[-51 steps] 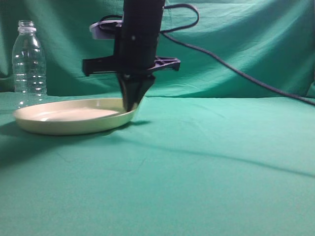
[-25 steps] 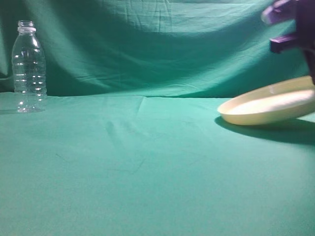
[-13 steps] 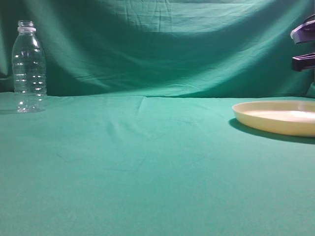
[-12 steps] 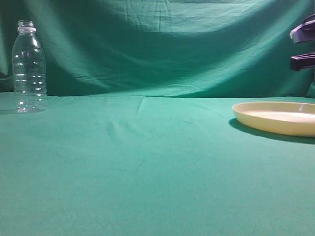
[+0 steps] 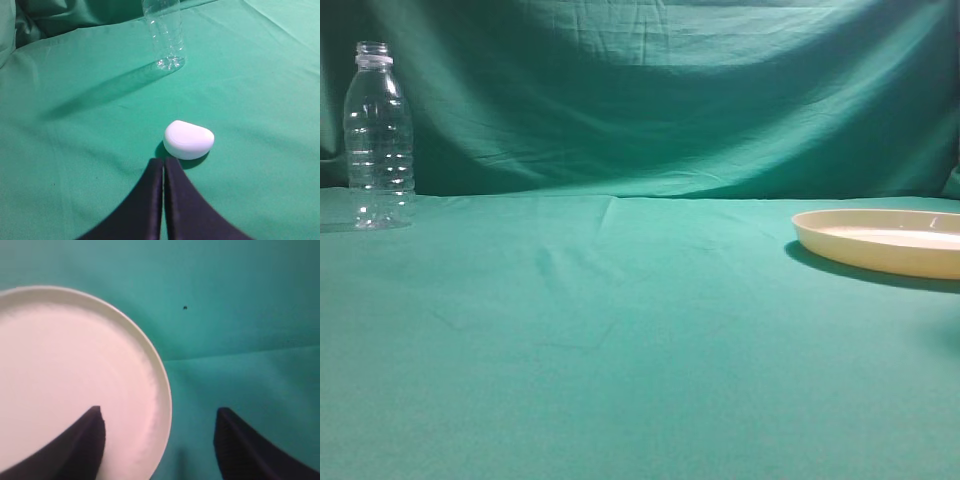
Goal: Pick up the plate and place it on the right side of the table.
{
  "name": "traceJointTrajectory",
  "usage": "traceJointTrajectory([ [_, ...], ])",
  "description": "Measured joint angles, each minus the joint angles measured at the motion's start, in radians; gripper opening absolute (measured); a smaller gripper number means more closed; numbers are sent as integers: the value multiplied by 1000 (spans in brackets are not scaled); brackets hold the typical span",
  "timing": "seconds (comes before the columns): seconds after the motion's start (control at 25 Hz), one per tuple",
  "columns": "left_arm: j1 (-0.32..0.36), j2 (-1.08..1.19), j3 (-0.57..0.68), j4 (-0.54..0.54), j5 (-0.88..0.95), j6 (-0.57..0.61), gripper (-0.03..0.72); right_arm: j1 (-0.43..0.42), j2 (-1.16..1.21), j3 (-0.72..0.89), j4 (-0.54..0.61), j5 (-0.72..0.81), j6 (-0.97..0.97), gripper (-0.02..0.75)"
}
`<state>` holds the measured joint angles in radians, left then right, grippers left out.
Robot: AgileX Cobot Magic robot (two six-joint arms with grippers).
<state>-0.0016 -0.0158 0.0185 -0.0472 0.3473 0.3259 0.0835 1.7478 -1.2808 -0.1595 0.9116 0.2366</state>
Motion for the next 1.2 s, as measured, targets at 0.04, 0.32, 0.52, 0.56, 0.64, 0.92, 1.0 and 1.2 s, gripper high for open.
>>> traceJointTrajectory([
  [0.04,0,0,0,0,0,0,0,0,-41,-2,4,4,0,445],
  [0.32,0,0,0,0,0,0,0,0,-329,-4,86,77,-50,39],
  [0.52,0,0,0,0,0,0,0,0,-531,3,155,128,-88,0],
  [0.56,0,0,0,0,0,0,0,0,-580,20,160,133,-92,0],
  [0.64,0,0,0,0,0,0,0,0,-676,61,164,140,-98,0],
  [0.92,0,0,0,0,0,0,0,0,-1041,246,166,147,-108,0],
  [1.0,0,0,0,0,0,0,0,0,-1132,285,166,148,-115,0],
  [1.2,0,0,0,0,0,0,0,0,-1342,363,167,150,-140,0],
])
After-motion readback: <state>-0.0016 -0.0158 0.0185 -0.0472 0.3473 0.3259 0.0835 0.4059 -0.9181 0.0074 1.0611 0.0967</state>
